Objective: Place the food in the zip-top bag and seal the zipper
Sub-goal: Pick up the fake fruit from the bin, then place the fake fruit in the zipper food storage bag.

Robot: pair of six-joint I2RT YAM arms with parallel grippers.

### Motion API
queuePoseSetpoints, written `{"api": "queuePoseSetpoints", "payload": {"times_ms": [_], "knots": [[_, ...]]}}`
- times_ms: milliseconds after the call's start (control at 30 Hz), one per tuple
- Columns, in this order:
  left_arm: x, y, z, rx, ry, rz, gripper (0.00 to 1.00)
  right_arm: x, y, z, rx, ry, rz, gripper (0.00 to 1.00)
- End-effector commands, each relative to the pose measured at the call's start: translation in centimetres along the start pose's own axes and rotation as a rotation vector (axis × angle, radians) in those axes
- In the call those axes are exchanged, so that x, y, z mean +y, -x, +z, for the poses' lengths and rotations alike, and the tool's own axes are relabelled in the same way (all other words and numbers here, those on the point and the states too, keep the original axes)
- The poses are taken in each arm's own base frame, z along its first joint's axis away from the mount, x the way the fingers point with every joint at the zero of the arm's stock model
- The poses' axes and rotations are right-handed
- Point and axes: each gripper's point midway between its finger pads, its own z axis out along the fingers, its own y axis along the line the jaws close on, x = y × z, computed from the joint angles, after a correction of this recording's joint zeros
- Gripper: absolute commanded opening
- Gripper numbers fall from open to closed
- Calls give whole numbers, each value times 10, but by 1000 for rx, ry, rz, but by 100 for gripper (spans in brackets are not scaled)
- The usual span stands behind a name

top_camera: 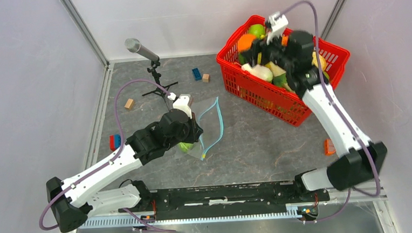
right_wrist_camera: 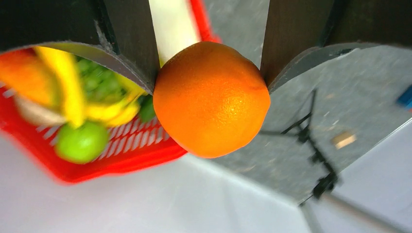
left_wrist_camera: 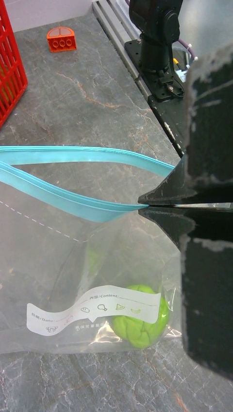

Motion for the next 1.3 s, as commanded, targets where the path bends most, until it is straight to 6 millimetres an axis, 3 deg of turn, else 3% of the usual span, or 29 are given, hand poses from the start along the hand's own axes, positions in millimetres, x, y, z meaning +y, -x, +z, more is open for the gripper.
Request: {"api": "queuePoseSetpoints", "payload": {"times_ms": [0,267,400,567,767,967,1100,1267], "knots": [[-7,10,-1,-29,-27,0,2,63,-23,-38,-71,238,115,51],[-10,10,1,-26,-36,-11,2,160,-79,-100,-28,481,73,52],[-11,11,1,-28,-39,-8,2,189,-110,-117,24,557,66,52],[-13,16,0,-39,-42,-7,2,216,-139,-125,96,634,72,52],[-19,18,-3,-34,-71,-9,2,239,-155,-107,170,595,34,51],[-24,24,-13,-33,-87,-14,2,223,-166,-80,241,337,-74,53],[-23,29,-22,-34,-80,-4,2,215,-161,-73,223,262,-96,54],[-32,33,-31,-31,-120,-21,2,234,-148,-69,211,317,-126,65]]}}
